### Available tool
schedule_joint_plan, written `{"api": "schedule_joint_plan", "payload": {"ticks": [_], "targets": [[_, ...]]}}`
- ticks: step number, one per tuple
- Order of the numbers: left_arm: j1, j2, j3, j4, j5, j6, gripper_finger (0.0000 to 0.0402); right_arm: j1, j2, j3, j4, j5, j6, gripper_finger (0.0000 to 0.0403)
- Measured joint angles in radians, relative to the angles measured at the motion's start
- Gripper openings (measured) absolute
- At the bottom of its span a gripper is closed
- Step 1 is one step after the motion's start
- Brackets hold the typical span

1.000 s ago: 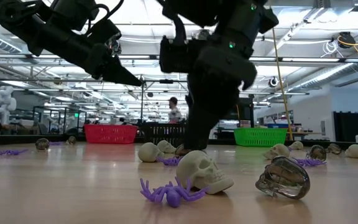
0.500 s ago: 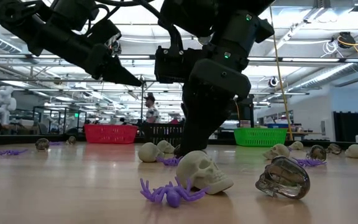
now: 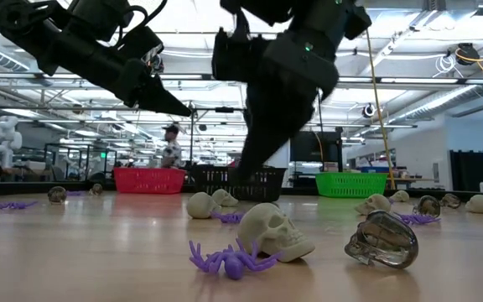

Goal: Sort Halloween decoration
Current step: Put the black skull toy into the black bin

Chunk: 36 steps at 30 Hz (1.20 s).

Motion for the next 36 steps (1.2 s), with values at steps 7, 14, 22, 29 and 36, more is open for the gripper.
{"api": "schedule_joint_plan", "payload": {"ticks": [7, 14, 22, 29, 36], "targets": [[0.000, 0.000, 0.000, 0.002, 0.000, 0.000, 0.0010, -0.081, -0.110, 0.001, -0.046, 0.077, -0.030, 0.0051], [0.000, 0.000, 0.000, 0.003, 0.000, 0.000, 0.0010, -0.270, -0.149, 0.001, -0.087, 0.111, -0.097, 0.0051], [0.000, 0.000, 0.000, 0.002, 0.000, 0.000, 0.0010, -0.441, -0.081, 0.001, -0.074, 0.031, -0.159, 0.0050], [0.000, 0.000, 0.000, 0.000, 0.000, 0.000, 0.0010, -0.495, -0.011, 0.001, -0.049, 0.024, -0.178, 0.0050], [0.000, 0.000, 0.000, 0.000, 0.000, 0.000, 0.0010, -0.516, 0.012, 0.000, -0.028, -0.001, -0.182, 0.0054]]}}
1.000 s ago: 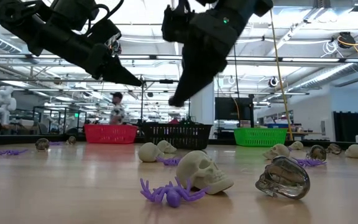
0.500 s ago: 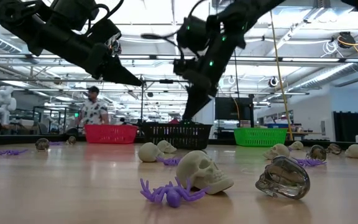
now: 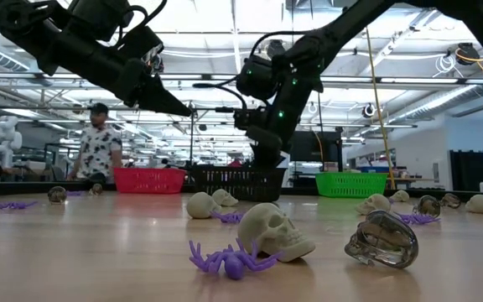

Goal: Sort Halloween decoration
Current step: Put the black skull toy into the black bin, then put the white skull toy into the orange bin

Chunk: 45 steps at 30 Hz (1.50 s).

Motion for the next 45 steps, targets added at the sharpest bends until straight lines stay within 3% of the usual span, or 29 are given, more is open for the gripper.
{"api": "schedule_joint_plan", "payload": {"ticks": [6, 15, 18, 22, 29, 38, 45], "targets": [[0.000, 0.000, 0.000, 0.000, 0.000, 0.000, 0.0010, -0.003, -0.001, 0.001, 0.023, 0.001, 0.014, 0.0062], [0.000, 0.000, 0.000, -0.001, 0.013, 0.000, 0.0010, 0.019, -0.010, 0.001, 0.025, 0.004, 0.004, 0.0146], [0.000, 0.000, 0.000, 0.000, 0.042, 0.000, 0.0010, 0.021, -0.028, 0.001, 0.024, 0.006, 0.004, 0.0157], [-0.003, 0.000, 0.000, 0.001, 0.070, -0.002, 0.0010, 0.034, -0.060, 0.000, 0.026, 0.060, -0.023, 0.0129], [-0.030, 0.000, 0.000, 0.001, 0.086, -0.003, 0.0010, 0.065, -0.166, -0.131, 0.167, 0.084, -0.080, 0.0010], [-0.063, 0.016, 0.048, -0.063, 0.108, -0.063, 0.0010, 0.141, -0.446, -0.504, 0.433, 0.082, -0.007, 0.0002], [-0.102, 0.161, 0.180, -0.150, 0.108, -0.049, 0.0010, 0.237, -0.688, -0.750, 0.479, 0.025, 0.019, 0.0001]]}}
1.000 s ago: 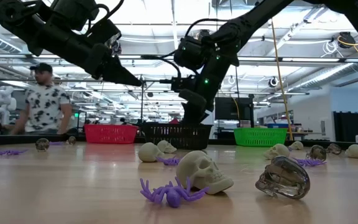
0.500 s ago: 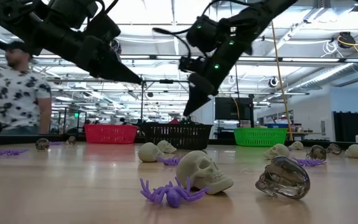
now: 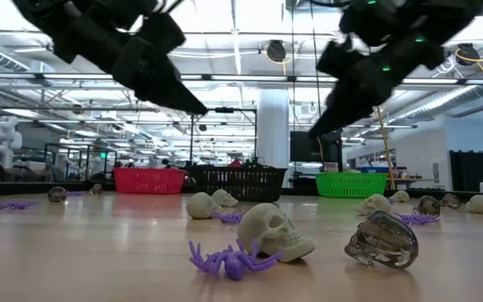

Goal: Sort Halloween decoration
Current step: Put the white skull toy into the orange bin

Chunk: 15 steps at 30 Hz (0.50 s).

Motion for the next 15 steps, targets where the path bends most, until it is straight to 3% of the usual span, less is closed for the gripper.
{"api": "schedule_joint_plan", "payload": {"ticks": [10, 15], "targets": [[-0.002, 0.195, 0.226, -0.245, 0.083, 0.025, 0.0012, 0.096, -0.124, -0.165, 0.075, 0.086, 0.084, 0.0000], [-0.002, 0.272, 0.308, -0.357, 0.095, 0.030, 0.0043, 0.108, -0.115, -0.169, 0.081, 0.088, 0.092, 0.0000]]}}
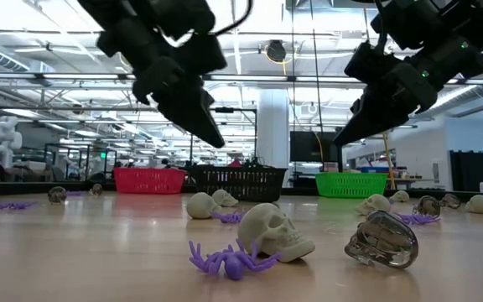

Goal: Sort Halloween decoration
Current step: Put the white skull toy into the orange bin

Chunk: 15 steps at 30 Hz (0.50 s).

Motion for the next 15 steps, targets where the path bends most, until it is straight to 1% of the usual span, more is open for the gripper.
{"api": "schedule_joint_plan", "payload": {"ticks": [4, 9, 12, 15], "targets": [[-0.001, 0.059, 0.029, -0.011, 0.058, -0.002, 0.0089, 0.002, 0.000, 0.000, 0.006, 0.000, 0.003, 0.0000], [-0.003, 0.103, 0.045, -0.010, 0.061, 0.023, 0.0146, 0.002, 0.000, 0.000, 0.012, 0.000, 0.004, 0.0000], [-0.002, 0.117, 0.045, 0.010, 0.060, 0.025, 0.0166, 0.002, 0.000, 0.000, 0.015, 0.000, 0.003, 0.0000], [-0.002, 0.132, 0.045, 0.024, 0.051, 0.026, 0.0172, 0.002, 0.000, 0.000, 0.022, 0.000, 0.003, 0.0000]]}}
